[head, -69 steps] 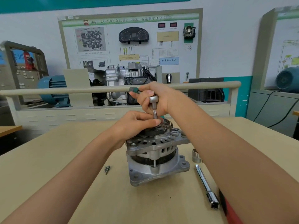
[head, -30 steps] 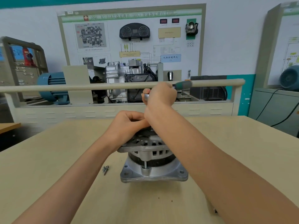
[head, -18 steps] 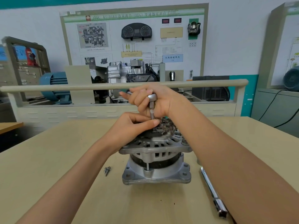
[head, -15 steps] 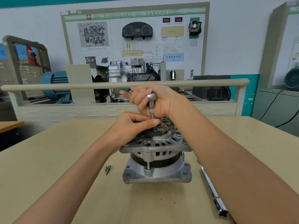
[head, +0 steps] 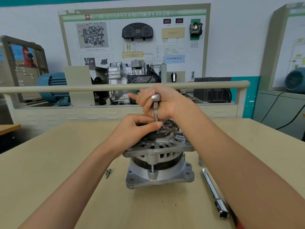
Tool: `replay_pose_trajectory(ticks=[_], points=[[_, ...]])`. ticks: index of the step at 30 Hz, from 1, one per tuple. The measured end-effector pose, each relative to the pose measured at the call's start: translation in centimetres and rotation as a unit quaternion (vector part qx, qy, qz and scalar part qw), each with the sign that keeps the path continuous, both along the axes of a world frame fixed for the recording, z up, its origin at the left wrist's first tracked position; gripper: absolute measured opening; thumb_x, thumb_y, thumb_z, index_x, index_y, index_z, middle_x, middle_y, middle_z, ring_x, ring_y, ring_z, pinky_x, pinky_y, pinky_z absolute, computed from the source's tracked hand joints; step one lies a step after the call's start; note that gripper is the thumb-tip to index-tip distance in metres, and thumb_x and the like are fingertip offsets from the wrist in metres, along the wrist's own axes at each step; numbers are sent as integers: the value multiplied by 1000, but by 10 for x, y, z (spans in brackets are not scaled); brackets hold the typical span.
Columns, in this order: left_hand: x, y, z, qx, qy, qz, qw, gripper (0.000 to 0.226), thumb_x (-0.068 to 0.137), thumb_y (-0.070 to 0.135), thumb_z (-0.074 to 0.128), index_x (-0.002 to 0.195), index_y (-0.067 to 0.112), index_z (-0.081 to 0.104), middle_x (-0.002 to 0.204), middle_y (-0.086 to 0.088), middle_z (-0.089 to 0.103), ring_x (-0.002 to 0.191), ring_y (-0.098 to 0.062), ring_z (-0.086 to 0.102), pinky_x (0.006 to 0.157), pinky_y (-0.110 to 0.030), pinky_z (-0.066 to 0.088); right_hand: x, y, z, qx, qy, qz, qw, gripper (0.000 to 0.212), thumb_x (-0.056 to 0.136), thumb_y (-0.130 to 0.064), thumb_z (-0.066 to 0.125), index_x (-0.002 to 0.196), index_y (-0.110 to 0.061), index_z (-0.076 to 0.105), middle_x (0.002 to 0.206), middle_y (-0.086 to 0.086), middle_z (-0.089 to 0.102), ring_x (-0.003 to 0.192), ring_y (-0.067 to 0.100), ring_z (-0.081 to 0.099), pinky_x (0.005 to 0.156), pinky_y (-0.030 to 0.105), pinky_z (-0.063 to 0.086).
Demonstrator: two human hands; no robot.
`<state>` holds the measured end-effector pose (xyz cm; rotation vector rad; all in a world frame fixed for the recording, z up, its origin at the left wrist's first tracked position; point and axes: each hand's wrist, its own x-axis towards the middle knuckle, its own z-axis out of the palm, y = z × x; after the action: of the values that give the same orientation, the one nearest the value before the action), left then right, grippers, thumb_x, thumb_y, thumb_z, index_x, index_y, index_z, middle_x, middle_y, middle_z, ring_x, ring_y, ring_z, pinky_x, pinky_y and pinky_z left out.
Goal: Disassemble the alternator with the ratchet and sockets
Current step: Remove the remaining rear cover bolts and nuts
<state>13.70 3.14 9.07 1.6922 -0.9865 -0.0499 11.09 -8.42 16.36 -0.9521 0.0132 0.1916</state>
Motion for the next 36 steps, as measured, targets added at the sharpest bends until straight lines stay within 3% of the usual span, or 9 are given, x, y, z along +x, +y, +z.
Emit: replay_pose_trajectory(ticks=[5, 9, 15, 19, 22, 25, 27, 31, 36], points=[[-4, 0, 0, -24, 18, 0, 1000, 9, 78, 19, 71, 78, 13, 78, 76, -13, 72, 68, -12, 65, 63, -19, 51, -5, 22, -4, -24, -54, -174, 983, 25, 96, -6, 28, 95, 0, 52, 39, -4, 45, 27, 2, 40, 31, 12, 35], [-5, -3, -2, -31, -2, 19, 999, 56, 83, -7, 58, 42, 30, 68, 46, 12, 62, 42, 7, 54, 43, -5, 38, -7, 40, -16, 8, -172, -474, 863, 22, 103, -18, 22, 89, -14, 38, 66, 3, 52, 30, 1, 45, 39, 18, 40], [-6, -5, 0, -20, -18, 6, 1000, 9, 84, 24, 68, 81, 28, 75, 79, 10, 74, 72, -1, 67, 65, -12, 51, -7, 5, 3, 57, -11, -189, 980, 26, 94, -6, 24, 85, -1, 48, 37, -3, 38, 25, 4, 34, 30, 11, 29], [-5, -4, -1, -28, -16, 28, 999, 10, 83, 26, 68, 84, 22, 77, 84, 6, 75, 81, -7, 67, 75, -18, 50, -6, -5, 3, -9, 8, -6, 1000, 33, 98, -11, 28, 92, 6, 56, 40, -8, 37, 27, 1, 34, 28, 11, 28], [-5, 0, -2, -47, -8, 13, 999, 16, 82, 17, 68, 74, 25, 78, 76, 4, 75, 72, -5, 68, 67, -19, 54, -8, 20, 0, -64, -34, -125, 990, 26, 95, -9, 30, 91, -1, 55, 39, -7, 41, 27, 1, 36, 28, 12, 29], [-4, -1, -4, -56, -35, 18, 998, 49, 83, -3, 60, 50, 32, 72, 56, 11, 68, 53, 4, 61, 53, -9, 45, -4, 39, -11, -32, -120, -415, 901, 25, 102, -18, 24, 96, -6, 45, 56, 1, 48, 29, 3, 42, 32, 15, 33], [-4, -3, -3, -51, -41, 27, 998, 47, 83, -1, 61, 51, 31, 72, 56, 10, 68, 52, 4, 60, 53, -10, 46, -2, 37, -11, 22, -124, -452, 883, 23, 102, -18, 23, 100, -6, 43, 63, 3, 47, 30, 3, 43, 34, 16, 35], [-5, -5, -1, -35, -49, 17, 998, 9, 83, 21, 69, 79, 18, 77, 78, 1, 74, 71, -7, 67, 67, -15, 51, -5, 15, -1, 22, -44, -227, 973, 22, 95, -9, 26, 97, -9, 48, 42, -3, 40, 25, 3, 36, 31, 9, 28], [-1, -2, -5, -21, -39, 0, 999, 42, 81, 31, 69, 85, -11, 67, 84, -34, 58, 70, -18, 50, 69, -26, 40, -3, 5, -1, -39, -23, 37, 998, 30, 99, -12, 29, 94, 2, 55, 42, -10, 37, 29, 0, 36, 30, 9, 27]])
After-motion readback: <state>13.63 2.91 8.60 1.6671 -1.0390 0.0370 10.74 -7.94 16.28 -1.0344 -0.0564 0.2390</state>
